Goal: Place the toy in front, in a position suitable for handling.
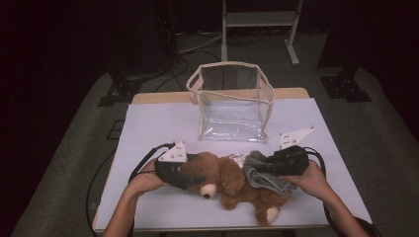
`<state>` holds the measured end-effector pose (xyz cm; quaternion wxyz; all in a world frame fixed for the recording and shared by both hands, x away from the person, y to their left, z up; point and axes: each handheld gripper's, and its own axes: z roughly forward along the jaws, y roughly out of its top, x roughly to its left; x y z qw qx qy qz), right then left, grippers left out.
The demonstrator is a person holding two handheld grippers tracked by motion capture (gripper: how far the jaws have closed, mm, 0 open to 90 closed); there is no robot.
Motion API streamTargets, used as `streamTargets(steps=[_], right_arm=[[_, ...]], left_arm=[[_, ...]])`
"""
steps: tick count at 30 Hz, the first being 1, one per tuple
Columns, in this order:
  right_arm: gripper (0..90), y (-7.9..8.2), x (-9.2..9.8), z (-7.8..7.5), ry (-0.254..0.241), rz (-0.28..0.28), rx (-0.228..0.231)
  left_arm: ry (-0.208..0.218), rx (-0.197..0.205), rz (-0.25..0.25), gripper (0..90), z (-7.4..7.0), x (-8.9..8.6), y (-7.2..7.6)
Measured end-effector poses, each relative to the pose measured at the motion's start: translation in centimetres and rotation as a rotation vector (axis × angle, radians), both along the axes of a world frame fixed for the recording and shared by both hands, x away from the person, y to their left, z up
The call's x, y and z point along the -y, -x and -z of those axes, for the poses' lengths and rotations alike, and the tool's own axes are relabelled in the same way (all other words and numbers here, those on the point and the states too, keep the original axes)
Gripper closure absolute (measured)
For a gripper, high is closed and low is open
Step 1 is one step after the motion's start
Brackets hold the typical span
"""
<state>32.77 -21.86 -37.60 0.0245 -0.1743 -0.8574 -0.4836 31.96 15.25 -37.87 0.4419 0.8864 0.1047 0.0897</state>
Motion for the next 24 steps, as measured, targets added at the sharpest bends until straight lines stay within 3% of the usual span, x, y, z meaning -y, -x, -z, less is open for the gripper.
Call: streamTargets(steps=[4,7,9,12,24], right_arm=[[77.3,0.1,0.2,0.3,-0.007,0.015,0.000],[77.3,0.5,0.5,0.7,-0.032,0.020,-0.007],[77.3,0.5,0.5,0.8,-0.035,0.023,-0.004],[77.3,0.4,0.5,0.8,-0.041,0.021,-0.008],[77.3,0.2,0.3,1.0,-0.057,0.007,-0.021]], left_arm=[[0.046,0.031,0.007,22.1,-1.5,0.0,0.2],[0.041,0.068,0.053,19.7,-2.8,1.4,0.9],[0.020,0.084,0.108,18.5,-3.4,3.0,1.6],[-0.021,0.071,0.183,18.6,-3.5,4.9,2.0],[-0.155,0.056,0.253,13.7,-2.4,10.2,0.6]])
